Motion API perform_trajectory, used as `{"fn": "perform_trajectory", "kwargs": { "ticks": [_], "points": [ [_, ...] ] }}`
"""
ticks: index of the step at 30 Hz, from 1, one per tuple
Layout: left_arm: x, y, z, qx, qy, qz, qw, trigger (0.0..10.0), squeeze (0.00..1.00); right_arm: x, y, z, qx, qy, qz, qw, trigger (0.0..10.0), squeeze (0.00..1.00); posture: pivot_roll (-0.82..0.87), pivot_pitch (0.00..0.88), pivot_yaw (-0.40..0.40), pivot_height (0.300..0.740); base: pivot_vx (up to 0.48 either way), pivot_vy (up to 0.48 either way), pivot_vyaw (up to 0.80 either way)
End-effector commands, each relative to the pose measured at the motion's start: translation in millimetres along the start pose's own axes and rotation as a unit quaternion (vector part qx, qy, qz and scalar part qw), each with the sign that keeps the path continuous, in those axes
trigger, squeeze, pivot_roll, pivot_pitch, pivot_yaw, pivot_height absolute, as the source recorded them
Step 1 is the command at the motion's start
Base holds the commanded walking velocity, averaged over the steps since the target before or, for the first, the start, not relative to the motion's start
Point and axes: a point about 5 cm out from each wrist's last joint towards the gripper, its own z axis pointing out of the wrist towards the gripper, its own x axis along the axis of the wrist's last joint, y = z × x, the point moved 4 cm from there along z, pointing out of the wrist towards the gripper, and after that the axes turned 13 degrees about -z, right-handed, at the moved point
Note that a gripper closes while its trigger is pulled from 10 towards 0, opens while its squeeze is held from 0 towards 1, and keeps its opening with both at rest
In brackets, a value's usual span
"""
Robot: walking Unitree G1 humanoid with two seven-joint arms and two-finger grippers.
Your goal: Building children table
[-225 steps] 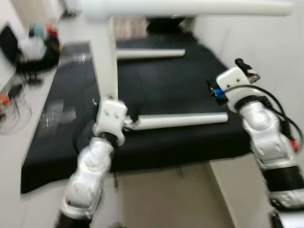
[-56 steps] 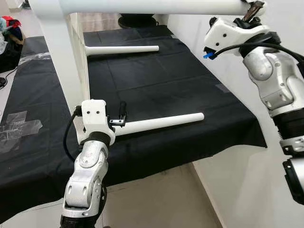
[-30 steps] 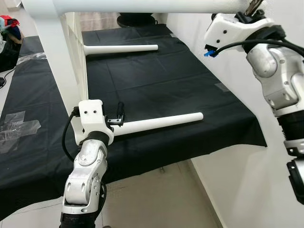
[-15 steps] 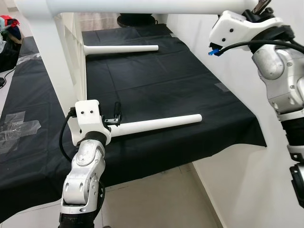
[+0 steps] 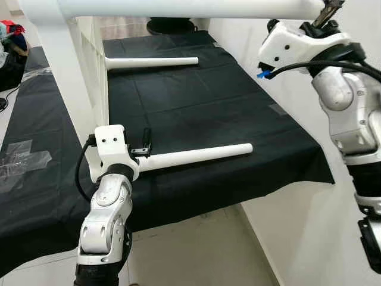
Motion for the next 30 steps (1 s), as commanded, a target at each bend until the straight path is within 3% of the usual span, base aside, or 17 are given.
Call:
{"fn": "perform_trajectory", "kwargs": {
  "ticks": [1,19,20,21,30],
  "points": [
    [-0.3,-2.6,0.5,0.006,0.001,-0.007,1.0,10.0,0.0,1.4,0.5,-2.1,0.0,0.001,0.007,1.0,10.0,0.0,0.0,0.097,-0.057,0.74,0.0,0.0,0.0],
    [-1.5,-5.0,0.5,0.004,0.001,0.004,1.0,10.0,0.0,7.0,9.2,-1.3,-0.019,-0.001,0.023,1.0,10.0,0.0,0.0,0.103,-0.059,0.74,0.0,0.0,0.0],
    [-1.8,-5.1,0.7,0.003,0.0,0.005,1.0,10.0,0.0,7.5,10.1,-1.3,-0.02,-0.001,0.024,1.0,8.1,0.0,0.0,0.105,-0.061,0.74,0.0,0.0,0.0],
    [-1.7,-4.8,0.9,0.003,0.0,0.005,1.0,10.0,0.0,8.2,11.3,-1.2,-0.021,-0.001,0.025,0.999,0.0,0.0,0.0,0.105,-0.061,0.74,0.0,0.0,0.0],
    [-2.1,-6.1,2.4,0.007,0.0,0.004,1.0,10.0,0.0,11.4,13.7,-1.5,-0.023,0.004,0.029,0.999,0.0,0.0,-0.01,0.108,-0.06,0.74,0.0,0.0,0.0]
  ]
}}
